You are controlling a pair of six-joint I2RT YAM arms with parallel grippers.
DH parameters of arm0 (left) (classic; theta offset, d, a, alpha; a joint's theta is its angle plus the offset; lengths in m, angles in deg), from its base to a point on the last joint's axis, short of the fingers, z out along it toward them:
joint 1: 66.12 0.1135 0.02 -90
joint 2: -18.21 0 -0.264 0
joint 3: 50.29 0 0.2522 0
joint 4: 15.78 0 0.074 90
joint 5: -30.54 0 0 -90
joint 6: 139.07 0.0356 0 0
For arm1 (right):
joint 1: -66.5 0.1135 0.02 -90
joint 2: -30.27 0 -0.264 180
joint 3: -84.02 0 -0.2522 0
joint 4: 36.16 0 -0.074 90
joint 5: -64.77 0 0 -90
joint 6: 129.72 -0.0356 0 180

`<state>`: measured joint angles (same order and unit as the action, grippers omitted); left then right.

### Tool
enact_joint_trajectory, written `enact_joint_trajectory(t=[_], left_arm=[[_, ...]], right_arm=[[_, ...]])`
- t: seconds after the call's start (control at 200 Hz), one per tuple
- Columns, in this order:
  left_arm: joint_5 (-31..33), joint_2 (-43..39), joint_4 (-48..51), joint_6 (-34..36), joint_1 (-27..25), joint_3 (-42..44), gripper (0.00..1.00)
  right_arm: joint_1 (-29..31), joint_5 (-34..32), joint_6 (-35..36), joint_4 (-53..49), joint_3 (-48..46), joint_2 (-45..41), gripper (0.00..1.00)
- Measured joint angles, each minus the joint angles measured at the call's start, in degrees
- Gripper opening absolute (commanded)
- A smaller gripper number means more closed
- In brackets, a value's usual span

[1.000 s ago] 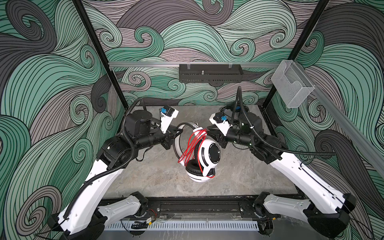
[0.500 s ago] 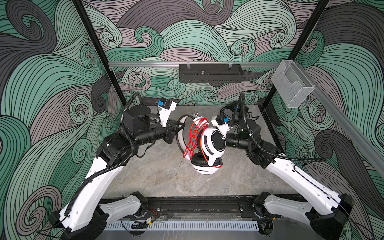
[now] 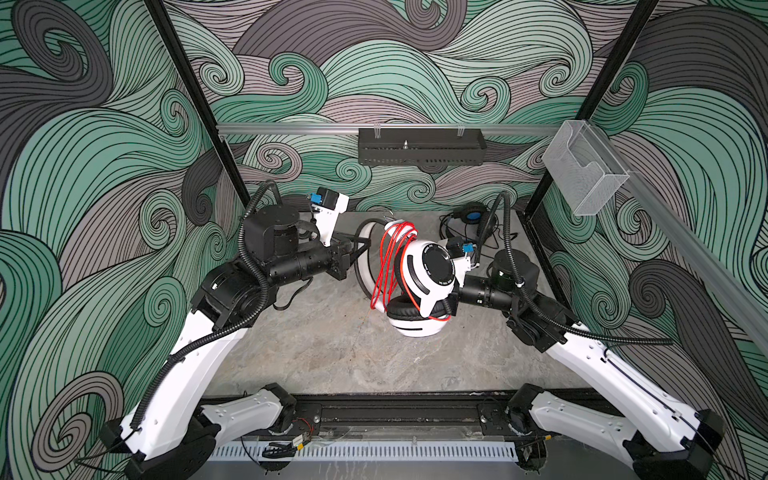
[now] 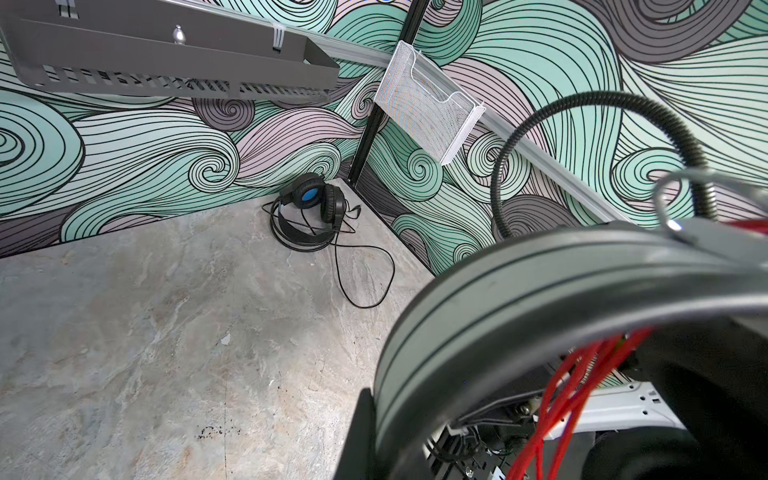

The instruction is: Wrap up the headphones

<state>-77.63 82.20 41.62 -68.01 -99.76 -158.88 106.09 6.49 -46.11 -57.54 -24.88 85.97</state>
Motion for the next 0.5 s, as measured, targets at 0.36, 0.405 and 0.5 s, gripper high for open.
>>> enact_joint_trajectory(t=[0.36,0.405,0.5], left_arm=[[-1.7,0.0,-1.4,-1.7,0.9,0.0,0.0],[-1.8,0.0,-1.5,-1.9,0.9,0.0,0.0],[-2.0,0.0,-2.0,-2.4,1.0,0.0,0.0]], right_arm=[[-0.6,-3.3,1.0,-4.6,-1.4,-6.3,0.84],[-0.6,-3.4,1.4,-5.1,-1.4,-6.3,0.86],[-0.6,-3.5,1.9,-6.4,-1.5,-5.8,0.88]])
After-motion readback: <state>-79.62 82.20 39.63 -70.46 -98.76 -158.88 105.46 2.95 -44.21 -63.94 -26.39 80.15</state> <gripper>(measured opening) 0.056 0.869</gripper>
